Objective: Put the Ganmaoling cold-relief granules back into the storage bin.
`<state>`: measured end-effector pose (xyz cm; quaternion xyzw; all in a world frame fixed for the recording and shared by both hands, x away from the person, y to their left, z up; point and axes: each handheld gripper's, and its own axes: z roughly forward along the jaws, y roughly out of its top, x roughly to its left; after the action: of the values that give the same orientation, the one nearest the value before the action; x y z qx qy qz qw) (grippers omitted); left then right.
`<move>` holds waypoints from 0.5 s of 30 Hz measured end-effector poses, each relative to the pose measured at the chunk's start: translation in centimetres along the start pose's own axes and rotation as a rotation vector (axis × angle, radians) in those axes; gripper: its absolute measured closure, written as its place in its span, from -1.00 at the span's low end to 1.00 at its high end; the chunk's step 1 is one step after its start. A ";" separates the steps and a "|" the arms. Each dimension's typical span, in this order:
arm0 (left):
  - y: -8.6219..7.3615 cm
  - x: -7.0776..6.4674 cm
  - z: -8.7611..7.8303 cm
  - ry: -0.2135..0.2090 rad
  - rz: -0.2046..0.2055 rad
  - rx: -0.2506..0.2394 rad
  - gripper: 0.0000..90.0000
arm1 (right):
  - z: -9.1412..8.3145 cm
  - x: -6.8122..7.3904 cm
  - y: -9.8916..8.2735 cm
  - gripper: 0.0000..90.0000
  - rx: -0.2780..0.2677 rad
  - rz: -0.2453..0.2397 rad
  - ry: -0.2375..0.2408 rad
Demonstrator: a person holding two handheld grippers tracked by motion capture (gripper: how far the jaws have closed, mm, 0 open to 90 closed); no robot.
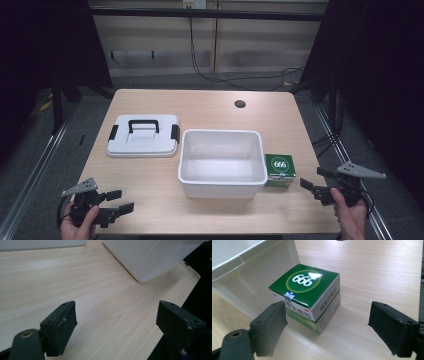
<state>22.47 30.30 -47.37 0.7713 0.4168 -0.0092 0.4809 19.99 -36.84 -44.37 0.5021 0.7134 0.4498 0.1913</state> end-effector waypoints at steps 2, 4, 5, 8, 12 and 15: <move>0.0 0.0 0.1 0.000 0.004 0.002 -0.63 | -0.1 0.0 0.0 -0.70 0.004 0.000 0.001; 0.0 0.0 0.0 -0.002 0.006 0.007 -0.63 | -0.2 -0.1 -0.1 -0.70 0.009 -0.005 0.015; 0.0 0.0 0.0 -0.002 0.006 0.007 -0.63 | -0.2 -0.1 -0.1 -0.70 0.009 -0.005 0.015; 0.0 0.0 0.0 -0.003 0.003 0.005 -0.63 | -0.1 -0.1 -0.1 -0.70 0.019 -0.008 -0.008; 0.0 0.0 -0.1 0.001 0.001 0.001 -0.63 | 0.1 0.3 0.0 -0.70 0.007 -0.031 -0.014; 0.0 0.0 -0.1 0.002 0.000 0.001 -0.63 | 0.3 0.7 0.3 -0.70 -0.010 -0.060 -0.012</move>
<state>22.48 30.37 -47.36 0.7715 0.4172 -0.0086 0.4802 20.05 -36.10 -44.14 0.4822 0.7247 0.4444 0.2117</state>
